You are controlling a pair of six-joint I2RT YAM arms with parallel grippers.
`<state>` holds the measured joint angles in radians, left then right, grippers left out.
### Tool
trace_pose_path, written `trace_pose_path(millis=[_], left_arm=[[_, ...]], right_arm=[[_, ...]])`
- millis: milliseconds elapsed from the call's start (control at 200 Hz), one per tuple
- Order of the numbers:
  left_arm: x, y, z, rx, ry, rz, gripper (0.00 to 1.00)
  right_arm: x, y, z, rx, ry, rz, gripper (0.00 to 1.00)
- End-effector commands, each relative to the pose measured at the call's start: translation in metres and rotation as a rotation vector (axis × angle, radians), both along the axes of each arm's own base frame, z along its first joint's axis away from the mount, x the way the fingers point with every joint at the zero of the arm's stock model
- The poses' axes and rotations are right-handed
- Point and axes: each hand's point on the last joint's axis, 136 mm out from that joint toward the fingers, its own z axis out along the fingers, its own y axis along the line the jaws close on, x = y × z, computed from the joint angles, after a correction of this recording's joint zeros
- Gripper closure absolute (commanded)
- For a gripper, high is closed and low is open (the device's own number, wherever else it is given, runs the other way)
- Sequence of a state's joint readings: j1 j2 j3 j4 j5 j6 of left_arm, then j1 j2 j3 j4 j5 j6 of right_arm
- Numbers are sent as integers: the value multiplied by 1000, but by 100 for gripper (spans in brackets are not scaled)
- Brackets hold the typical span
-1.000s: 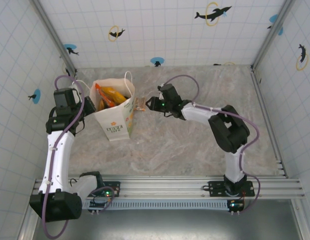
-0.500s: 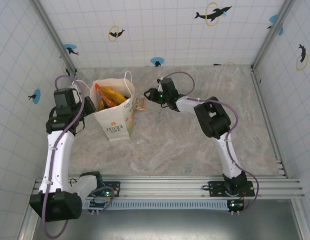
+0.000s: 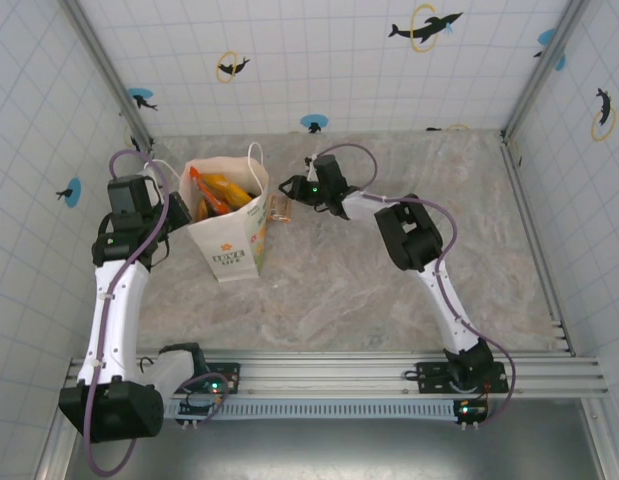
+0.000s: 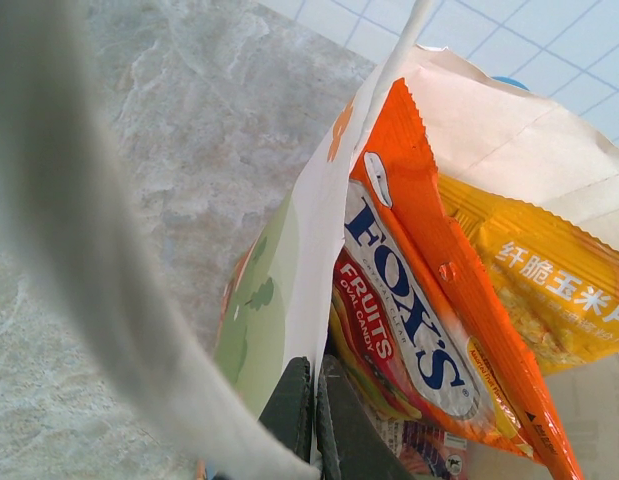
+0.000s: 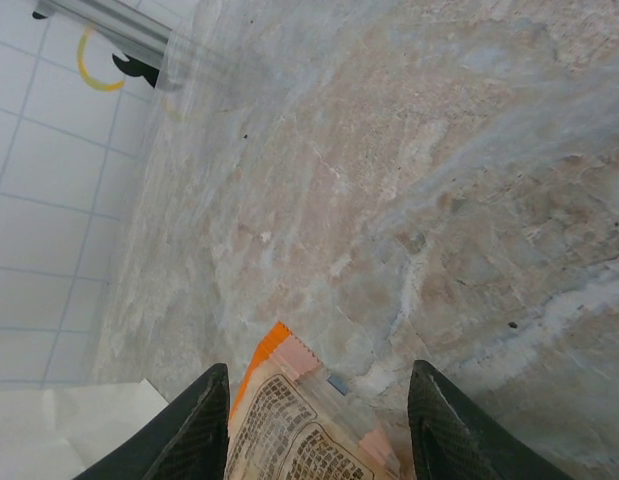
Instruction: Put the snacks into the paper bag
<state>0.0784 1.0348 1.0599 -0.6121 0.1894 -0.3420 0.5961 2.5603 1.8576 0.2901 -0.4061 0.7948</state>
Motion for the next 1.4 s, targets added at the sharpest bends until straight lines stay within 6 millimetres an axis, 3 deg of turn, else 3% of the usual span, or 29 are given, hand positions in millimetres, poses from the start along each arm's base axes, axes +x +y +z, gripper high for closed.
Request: trace_pose_path(millis=[0,285,440,585,731,761,776,916,1086,1256,1396], left_arm=[[1,1,-7,5,26,11,93],[0,0,-9,-2,26,6,93],[-1,0,-9,0,24,3,93],[-2,-1,-9,5,24,0,93],[-2,-1,-7,1,16,0,93],[-2,-1,-6,0,15,0,93],[-1,-1,-6,0,15,-1,93],[-2,-1,-4,2,8,-5,93],[-4,-2,1,0,-4,-7,93],[-5,0,5,13,-5,-1,93],[-4,-1,4,3,-10,1,93]], right_arm=[[-14,9,-9,-8,37,54,51],[-44,6,-12,-4,90,75,57],[-49,5,-5,25,93,60,67],[-52,4,15,53,70,64,81],[-54,-9,49,77,11,32,97],[-55,-13,48,72,10,22,99],[-56,-15,64,86,-13,18,99],[-56,-37,107,81,-93,-53,100],[-60,-63,182,83,-249,-152,100],[-69,-72,268,57,-423,-175,100],[-90,-70,338,51,-596,-188,100]])
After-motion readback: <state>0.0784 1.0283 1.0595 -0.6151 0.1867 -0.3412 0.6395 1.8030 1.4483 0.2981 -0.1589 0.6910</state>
